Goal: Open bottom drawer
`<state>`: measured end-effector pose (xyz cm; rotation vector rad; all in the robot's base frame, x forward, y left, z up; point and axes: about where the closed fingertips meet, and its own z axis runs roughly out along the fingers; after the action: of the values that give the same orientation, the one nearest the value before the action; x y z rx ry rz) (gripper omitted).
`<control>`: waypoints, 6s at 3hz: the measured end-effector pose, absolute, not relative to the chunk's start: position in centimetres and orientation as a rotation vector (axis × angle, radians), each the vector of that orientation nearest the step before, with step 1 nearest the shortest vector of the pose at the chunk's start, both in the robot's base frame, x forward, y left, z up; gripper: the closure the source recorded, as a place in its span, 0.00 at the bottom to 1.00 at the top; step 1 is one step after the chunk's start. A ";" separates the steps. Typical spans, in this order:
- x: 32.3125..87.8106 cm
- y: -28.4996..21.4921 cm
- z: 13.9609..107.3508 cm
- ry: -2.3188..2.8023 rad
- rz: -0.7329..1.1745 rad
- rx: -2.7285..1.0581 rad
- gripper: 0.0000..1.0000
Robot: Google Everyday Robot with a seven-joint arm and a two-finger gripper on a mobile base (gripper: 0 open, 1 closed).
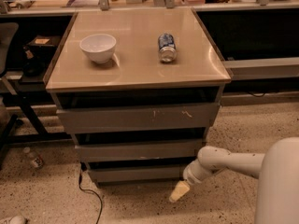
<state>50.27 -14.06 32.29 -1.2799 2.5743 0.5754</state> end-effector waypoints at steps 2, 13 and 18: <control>54.3 -13.9 26.9 2.539 0.611 -1.242 0.00; 59.5 -13.0 19.3 2.459 0.600 -1.174 0.00; 56.6 -13.6 20.4 2.505 0.678 -1.160 0.00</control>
Offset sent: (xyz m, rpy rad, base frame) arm 0.0510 -0.0011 -0.0562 0.0526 -0.0373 -0.0267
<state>56.60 -13.63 20.41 -1.1598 2.5051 0.6784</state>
